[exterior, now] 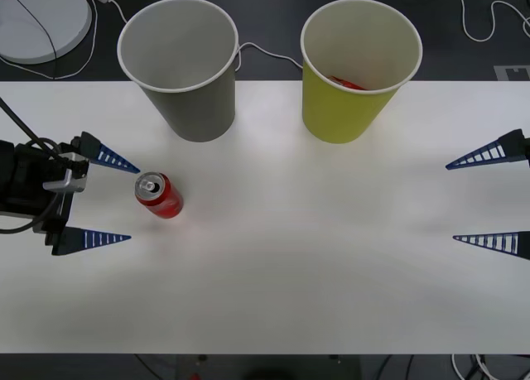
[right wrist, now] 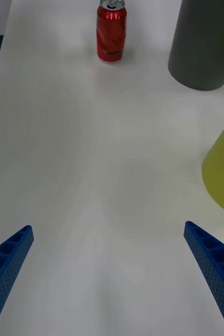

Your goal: Put the can into the green bin and the plastic bottle into the gray bin

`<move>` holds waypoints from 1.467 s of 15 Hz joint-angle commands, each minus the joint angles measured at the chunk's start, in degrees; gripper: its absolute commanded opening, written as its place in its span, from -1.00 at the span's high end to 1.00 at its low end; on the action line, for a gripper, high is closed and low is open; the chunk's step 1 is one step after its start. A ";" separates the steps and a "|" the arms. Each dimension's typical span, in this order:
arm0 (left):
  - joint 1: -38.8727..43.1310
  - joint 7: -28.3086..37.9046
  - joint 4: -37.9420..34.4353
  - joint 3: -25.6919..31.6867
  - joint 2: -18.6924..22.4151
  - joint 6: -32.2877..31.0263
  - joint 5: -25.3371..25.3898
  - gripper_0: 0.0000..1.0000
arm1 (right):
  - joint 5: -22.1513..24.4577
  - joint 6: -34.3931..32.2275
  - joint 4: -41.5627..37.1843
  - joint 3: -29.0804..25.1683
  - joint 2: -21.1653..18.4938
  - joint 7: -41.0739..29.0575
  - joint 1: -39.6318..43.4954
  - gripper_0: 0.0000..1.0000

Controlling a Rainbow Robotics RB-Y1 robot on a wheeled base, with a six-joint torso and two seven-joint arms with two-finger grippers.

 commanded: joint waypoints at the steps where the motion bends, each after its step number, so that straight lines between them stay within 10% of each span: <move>1: 0.07 0.24 1.11 0.51 0.12 0.14 1.90 -1.00 | 0.00 0.00 0.00 0.00 0.00 0.00 0.00 -1.00; 11: 0.07 -17.25 22.91 -0.81 0.12 1.11 19.04 -1.00 | 0.00 0.00 0.00 0.00 0.00 0.00 0.00 -1.00; 22: -3.54 -42.92 48.75 -17.51 -0.05 2.52 45.67 -1.00 | 0.00 0.00 0.00 0.00 0.00 0.00 0.00 -1.00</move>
